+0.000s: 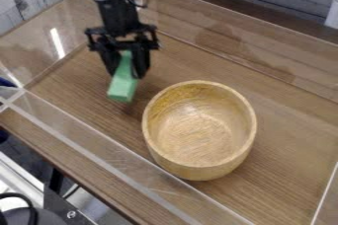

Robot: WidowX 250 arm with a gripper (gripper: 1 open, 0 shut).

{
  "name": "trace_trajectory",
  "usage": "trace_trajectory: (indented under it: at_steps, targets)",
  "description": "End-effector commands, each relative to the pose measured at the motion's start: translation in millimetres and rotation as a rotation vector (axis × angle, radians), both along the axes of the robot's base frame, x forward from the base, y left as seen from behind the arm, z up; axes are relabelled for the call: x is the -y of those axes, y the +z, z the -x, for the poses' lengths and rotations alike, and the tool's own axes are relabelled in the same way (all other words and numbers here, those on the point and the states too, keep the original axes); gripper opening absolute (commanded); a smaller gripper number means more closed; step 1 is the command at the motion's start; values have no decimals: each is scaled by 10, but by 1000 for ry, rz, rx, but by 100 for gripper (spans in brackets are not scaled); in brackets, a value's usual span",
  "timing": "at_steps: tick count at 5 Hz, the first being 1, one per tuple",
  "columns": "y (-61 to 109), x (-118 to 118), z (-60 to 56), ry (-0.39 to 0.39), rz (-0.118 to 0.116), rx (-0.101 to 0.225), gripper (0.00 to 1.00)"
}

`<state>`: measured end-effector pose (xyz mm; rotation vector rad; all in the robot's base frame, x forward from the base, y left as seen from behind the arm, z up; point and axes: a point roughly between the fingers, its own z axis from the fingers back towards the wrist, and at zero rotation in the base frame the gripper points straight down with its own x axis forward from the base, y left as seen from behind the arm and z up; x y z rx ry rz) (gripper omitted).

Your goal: Remove the green block from inside the brown bowl and put it on the table

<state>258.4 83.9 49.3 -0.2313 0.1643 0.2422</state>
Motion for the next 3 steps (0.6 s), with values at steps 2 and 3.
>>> trace_trajectory:
  at_steps: [2,3]
  targets:
    - [70,379,-196,-86,-22,76,0]
    - [125,353,-185,-87,-42,84,100]
